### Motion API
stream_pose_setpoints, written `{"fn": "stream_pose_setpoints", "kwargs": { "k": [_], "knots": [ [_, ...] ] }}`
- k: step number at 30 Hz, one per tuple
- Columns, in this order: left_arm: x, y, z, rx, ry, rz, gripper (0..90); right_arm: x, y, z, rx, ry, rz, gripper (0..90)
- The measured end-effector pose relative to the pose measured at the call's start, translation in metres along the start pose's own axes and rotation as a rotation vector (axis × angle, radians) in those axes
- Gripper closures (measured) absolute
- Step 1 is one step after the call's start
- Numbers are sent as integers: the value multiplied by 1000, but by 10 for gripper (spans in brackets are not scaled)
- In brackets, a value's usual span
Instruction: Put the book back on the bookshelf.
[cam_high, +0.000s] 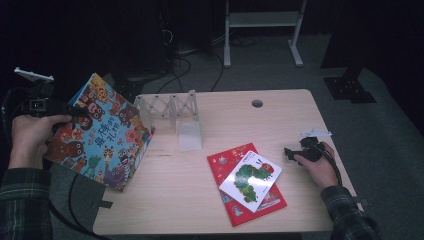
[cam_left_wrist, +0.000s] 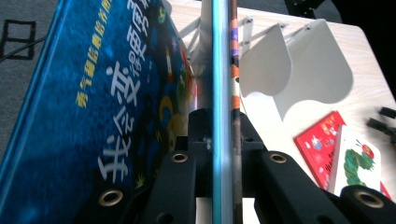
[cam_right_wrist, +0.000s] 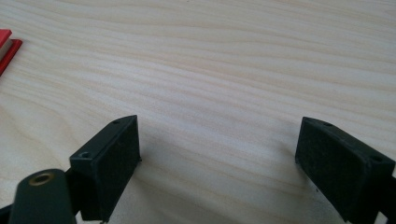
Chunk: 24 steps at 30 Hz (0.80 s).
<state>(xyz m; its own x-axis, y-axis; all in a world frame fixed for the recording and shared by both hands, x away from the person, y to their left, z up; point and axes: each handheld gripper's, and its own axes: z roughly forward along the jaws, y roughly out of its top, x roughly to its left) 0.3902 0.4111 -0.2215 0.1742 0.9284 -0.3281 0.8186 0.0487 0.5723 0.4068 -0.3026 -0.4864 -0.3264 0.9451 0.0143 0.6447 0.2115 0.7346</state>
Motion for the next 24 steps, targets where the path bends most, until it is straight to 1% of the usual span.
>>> {"fn": "stream_pose_setpoints", "kwargs": {
  "k": [2, 5, 9, 11, 14, 17, 24],
  "knots": [
    [1, 3, 5, -1, 12, -12, 807, 0, 0, 0, 0, 0, 0, 126],
    [3, 5, 13, 1, 7, -33, 807, 0, 0, 0, 0, 0, 0, 126],
    [1, 8, 25, 2, 12, -40, 807, 0, 0, 0, 0, 0, 1, 126],
    [1, 9, 26, -4, 13, -47, 807, 0, 0, 0, 0, 1, -1, 126],
    [2, 10, 29, 1, 15, -56, 807, 0, 0, 0, 2, 3, -2, 126],
    [3, 10, 32, 2, 18, -80, 807, 1, 0, 0, 2, 5, -4, 126],
    [3, 12, 46, 0, 39, -99, 807, 3, 0, 1, 0, 9, -8, 126]
  ]
}}
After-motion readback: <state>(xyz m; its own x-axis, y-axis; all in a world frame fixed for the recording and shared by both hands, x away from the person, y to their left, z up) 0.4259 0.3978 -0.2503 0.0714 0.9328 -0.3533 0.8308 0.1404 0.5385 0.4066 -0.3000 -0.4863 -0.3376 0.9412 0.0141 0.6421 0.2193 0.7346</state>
